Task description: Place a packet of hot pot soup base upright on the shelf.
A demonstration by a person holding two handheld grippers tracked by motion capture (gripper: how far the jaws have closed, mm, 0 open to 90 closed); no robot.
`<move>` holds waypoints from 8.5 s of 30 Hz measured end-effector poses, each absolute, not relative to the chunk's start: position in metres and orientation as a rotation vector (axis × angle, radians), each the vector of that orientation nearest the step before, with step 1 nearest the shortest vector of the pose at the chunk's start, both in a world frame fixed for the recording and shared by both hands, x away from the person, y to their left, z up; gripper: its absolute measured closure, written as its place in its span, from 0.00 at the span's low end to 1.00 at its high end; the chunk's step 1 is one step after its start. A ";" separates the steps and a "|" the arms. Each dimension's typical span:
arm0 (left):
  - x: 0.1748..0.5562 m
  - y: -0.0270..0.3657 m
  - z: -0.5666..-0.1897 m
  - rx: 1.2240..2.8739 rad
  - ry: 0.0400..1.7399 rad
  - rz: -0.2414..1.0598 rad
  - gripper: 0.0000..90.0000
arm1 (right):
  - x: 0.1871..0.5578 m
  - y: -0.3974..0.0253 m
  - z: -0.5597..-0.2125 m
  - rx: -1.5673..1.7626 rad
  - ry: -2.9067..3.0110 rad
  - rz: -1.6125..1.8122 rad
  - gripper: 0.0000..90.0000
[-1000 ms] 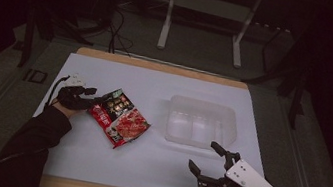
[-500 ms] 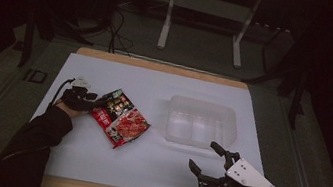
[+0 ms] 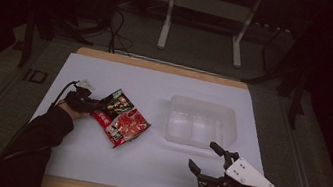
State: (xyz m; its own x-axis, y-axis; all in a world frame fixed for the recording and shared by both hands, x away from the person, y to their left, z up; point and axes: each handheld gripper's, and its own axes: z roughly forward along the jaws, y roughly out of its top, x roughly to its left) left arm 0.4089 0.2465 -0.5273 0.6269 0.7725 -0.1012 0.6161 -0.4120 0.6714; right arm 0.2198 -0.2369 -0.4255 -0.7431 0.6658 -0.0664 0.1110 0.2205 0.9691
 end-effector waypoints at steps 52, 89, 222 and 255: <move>0.343 0.191 -0.380 2.031 0.663 0.775 0.98 | 0.223 -0.247 -0.420 0.774 1.988 1.586 0.23; 0.276 0.102 -0.324 2.017 0.147 0.545 0.98 | 0.273 -0.215 -0.356 0.694 2.136 1.763 0.28; 0.283 0.172 -0.483 1.761 0.574 0.247 0.01 | 0.347 -0.287 -0.406 1.333 1.525 1.203 0.82; 0.283 0.171 -0.484 1.771 0.570 0.234 0.01 | 0.320 -0.304 -0.404 1.282 1.574 1.278 0.21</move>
State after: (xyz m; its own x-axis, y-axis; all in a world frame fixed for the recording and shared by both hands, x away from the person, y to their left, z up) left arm 0.2831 0.1708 -0.4836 0.8597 0.4923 -0.1363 0.2538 -0.1800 0.9503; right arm 0.3201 -0.3040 -0.4039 -0.2404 0.9693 0.0509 0.2487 0.0108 0.9685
